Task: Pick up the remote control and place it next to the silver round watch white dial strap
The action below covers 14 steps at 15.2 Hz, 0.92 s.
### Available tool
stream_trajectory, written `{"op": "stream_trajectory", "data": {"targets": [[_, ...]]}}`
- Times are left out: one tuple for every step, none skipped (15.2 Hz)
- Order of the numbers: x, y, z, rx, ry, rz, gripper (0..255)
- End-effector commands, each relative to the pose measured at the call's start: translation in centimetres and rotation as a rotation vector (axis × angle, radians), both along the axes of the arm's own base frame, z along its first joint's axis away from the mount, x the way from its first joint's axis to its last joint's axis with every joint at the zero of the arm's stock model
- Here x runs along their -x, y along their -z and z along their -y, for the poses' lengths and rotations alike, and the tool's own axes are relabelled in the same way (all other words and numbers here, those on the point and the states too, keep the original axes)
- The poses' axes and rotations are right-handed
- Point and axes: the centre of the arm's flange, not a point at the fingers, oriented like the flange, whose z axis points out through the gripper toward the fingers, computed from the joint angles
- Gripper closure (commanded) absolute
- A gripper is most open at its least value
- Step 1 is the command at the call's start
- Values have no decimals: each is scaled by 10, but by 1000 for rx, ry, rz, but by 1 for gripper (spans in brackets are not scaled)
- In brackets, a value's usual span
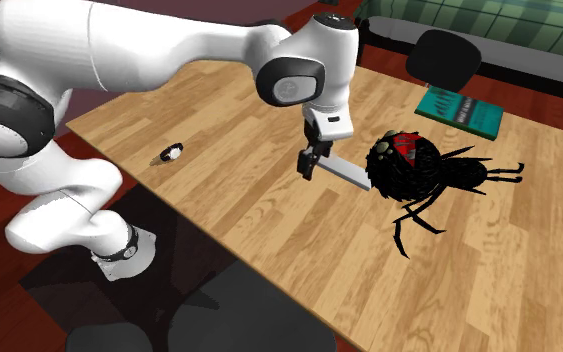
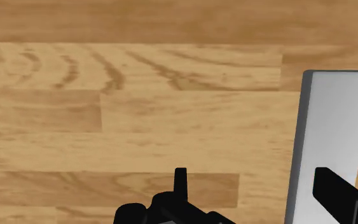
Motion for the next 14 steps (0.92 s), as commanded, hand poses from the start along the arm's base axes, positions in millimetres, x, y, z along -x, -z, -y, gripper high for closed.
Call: {"op": "stream_trajectory", "data": {"targets": [[-10, 5, -24, 1, 9, 0, 0], [-15, 8, -36, 2, 12, 0, 0], [-20, 11, -48, 3, 15, 0, 0], [-26, 13, -60, 3, 18, 0, 0], [-31, 16, -72, 4, 21, 0, 0], [-36, 19, -84, 5, 24, 0, 0], [-38, 20, -89, 5, 25, 0, 0], [-38, 25, -89, 5, 25, 0, 0], [-38, 31, -89, 5, 25, 0, 0], [-39, 36, -89, 5, 25, 0, 0], [-39, 41, -89, 5, 25, 0, 0], [-39, 47, -89, 5, 25, 0, 0], [-39, 52, -89, 5, 25, 0, 0], [-39, 60, -89, 5, 25, 0, 0]]}}
